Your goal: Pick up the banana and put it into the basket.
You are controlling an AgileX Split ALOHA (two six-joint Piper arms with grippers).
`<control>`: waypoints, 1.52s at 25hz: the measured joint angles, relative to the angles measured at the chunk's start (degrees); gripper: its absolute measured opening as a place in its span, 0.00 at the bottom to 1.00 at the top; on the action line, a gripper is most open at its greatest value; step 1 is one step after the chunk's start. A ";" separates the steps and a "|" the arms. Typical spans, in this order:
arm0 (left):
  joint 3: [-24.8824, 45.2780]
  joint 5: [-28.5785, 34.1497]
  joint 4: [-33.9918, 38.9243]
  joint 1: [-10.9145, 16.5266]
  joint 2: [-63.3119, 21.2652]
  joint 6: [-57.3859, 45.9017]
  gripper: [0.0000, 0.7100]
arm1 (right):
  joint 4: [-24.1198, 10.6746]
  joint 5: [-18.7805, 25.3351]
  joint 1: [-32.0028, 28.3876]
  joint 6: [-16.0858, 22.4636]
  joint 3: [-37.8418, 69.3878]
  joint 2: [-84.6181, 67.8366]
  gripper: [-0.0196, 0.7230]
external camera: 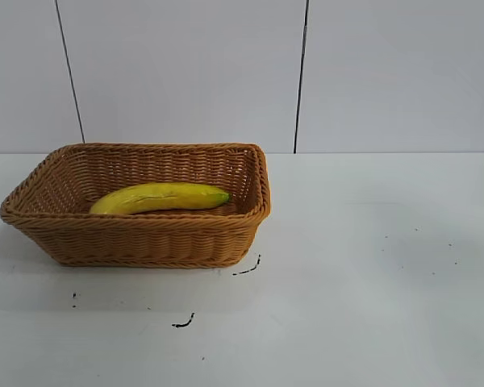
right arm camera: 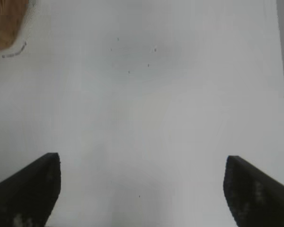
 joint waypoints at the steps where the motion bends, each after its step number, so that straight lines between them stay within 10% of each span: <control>1: 0.00 0.00 0.00 0.00 0.00 0.00 0.98 | 0.00 0.00 0.00 0.00 1.47 -1.90 0.92; 38: 0.00 0.00 0.00 0.00 0.00 0.00 0.98 | 1.06 -0.82 0.00 0.00 5.75 -18.12 0.92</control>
